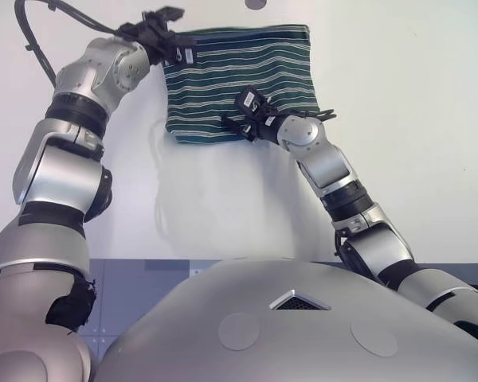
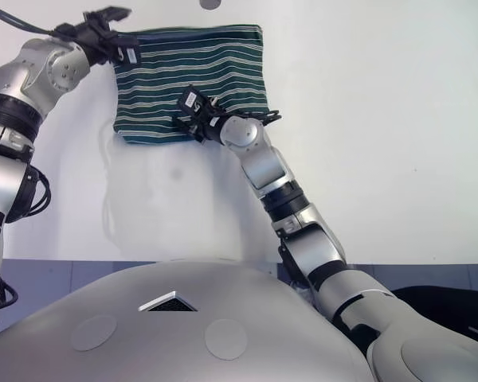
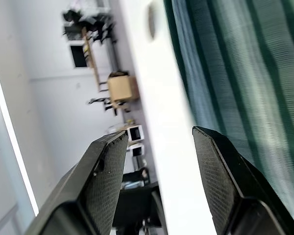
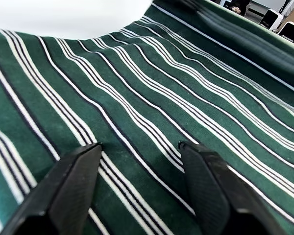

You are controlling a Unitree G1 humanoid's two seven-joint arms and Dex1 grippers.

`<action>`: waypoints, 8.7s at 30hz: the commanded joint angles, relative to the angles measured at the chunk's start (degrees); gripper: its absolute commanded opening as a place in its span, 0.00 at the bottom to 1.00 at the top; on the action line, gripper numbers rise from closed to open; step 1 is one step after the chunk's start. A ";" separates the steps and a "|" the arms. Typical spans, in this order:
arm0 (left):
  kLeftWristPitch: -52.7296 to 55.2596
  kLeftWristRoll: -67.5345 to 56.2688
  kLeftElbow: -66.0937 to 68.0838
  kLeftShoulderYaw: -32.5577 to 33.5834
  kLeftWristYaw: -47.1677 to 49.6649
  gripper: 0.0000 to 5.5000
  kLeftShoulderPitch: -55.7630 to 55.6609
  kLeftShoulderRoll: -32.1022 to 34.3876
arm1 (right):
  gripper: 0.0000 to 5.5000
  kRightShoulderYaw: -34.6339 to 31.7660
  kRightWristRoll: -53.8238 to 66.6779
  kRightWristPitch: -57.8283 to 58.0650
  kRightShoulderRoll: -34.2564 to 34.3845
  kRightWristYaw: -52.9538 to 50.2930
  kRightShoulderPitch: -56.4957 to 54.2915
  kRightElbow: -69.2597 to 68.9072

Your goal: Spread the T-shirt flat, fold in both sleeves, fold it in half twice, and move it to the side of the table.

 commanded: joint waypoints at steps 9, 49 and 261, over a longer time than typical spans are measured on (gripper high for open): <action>7.23 -24.53 -25.39 15.68 -12.55 0.44 0.37 -2.88 | 0.53 18.78 -14.52 -10.63 -39.21 31.93 7.93 -20.49; -2.30 1.28 -73.52 -11.63 -15.74 0.65 67.59 4.86 | 0.81 -8.60 -49.80 -113.65 -72.08 -22.92 13.89 28.48; 17.43 -47.93 12.74 35.75 19.44 0.73 -8.03 -9.22 | 0.49 -33.36 2.95 -31.16 -17.63 -26.68 3.41 -2.12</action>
